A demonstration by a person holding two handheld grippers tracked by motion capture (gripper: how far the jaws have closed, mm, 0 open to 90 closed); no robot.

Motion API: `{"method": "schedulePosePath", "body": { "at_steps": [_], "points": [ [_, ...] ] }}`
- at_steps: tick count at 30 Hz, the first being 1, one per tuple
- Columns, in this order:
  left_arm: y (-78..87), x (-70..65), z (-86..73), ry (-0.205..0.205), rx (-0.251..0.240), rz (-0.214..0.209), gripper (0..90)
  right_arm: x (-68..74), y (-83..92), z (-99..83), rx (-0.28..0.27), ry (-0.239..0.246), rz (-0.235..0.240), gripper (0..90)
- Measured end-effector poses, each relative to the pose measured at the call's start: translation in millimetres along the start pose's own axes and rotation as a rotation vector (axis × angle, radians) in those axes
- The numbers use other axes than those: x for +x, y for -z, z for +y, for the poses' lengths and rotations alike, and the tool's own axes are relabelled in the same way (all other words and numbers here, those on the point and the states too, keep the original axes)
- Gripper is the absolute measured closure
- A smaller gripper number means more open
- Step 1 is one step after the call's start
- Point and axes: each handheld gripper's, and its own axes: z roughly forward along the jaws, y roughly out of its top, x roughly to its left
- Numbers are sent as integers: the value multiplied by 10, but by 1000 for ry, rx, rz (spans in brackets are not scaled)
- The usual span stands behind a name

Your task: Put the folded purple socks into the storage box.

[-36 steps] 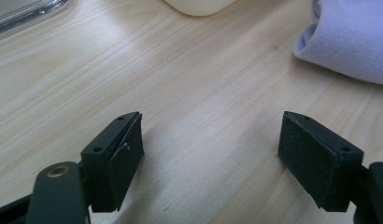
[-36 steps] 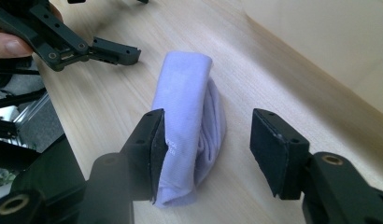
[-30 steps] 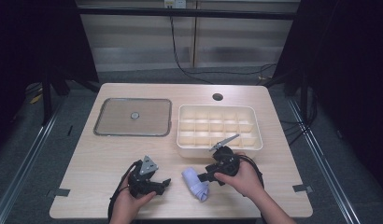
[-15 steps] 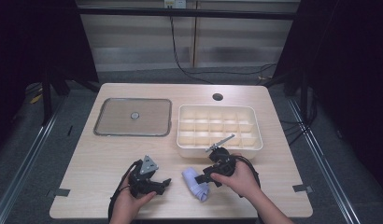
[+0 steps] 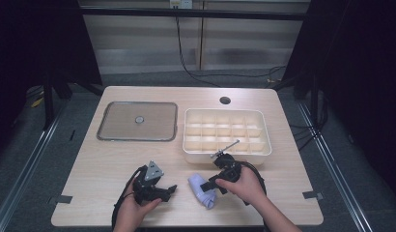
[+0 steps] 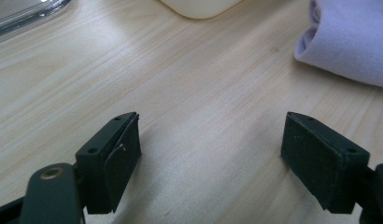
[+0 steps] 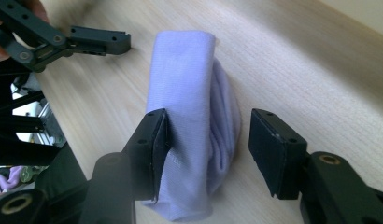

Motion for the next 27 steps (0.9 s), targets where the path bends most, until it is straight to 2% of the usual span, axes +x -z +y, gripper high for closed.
{"method": "schedulePosePath", "body": {
  "at_steps": [13, 19, 27],
  "points": [
    [1, 0, 1, -1, 2, 2, 193, -14, -71, 44, 58, -45, 17, 487],
    [1, 0, 1, -1, 2, 2, 194, -45, -79, 56, 75, -65, 38, 533],
    [2, -1, 0, 5, 4, 4, 193, -78, -101, 52, 63, -116, 64, 616]
  ]
}}
